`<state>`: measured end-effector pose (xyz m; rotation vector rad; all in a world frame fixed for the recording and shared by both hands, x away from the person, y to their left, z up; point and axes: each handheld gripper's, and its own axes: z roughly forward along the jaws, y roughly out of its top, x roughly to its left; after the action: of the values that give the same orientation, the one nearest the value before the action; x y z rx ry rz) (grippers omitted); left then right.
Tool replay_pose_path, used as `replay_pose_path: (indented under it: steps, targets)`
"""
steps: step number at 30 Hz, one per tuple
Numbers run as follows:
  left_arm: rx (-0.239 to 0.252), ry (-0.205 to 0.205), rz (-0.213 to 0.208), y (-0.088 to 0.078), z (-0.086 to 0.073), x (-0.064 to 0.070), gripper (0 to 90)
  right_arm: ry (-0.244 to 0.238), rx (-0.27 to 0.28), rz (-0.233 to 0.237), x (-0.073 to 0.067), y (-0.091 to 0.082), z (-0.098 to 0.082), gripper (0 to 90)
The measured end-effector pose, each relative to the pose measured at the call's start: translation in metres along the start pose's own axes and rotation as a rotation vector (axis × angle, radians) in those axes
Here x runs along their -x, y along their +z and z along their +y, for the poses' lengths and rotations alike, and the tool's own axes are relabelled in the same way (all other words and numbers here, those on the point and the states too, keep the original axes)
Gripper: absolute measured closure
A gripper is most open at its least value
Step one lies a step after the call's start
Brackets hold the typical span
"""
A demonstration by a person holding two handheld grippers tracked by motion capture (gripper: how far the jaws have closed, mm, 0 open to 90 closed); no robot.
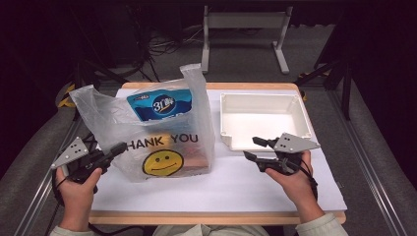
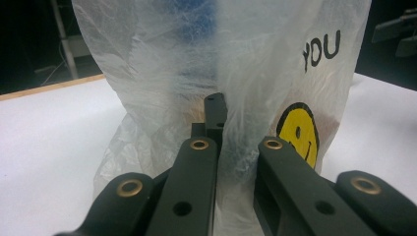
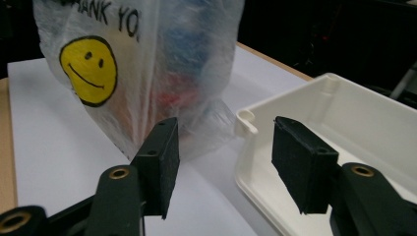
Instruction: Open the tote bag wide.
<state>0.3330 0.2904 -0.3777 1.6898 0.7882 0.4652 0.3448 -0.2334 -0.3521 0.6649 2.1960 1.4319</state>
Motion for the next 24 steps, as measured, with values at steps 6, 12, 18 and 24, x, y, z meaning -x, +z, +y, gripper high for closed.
replay_pose_path:
  steps: [6, 12, 18, 24]
  targets:
    - [-0.005, 0.008, -0.001, 0.000, 0.000, 0.000, 89.8, -0.001, -0.022, 0.058, -0.005, 0.020, 0.021, 39.6]
    - [-0.012, 0.023, -0.003, 0.001, 0.001, 0.001, 89.5, 0.019, -0.047, 0.114, -0.009, 0.046, 0.039, 32.2]
    - [-0.015, 0.028, -0.005, 0.001, 0.001, 0.001, 89.7, 0.040, -0.043, 0.154, -0.013, 0.071, 0.050, 30.0]
    - [-0.016, 0.031, -0.011, 0.001, 0.001, 0.002, 89.7, 0.038, -0.020, 0.157, -0.020, 0.090, 0.063, 27.3]
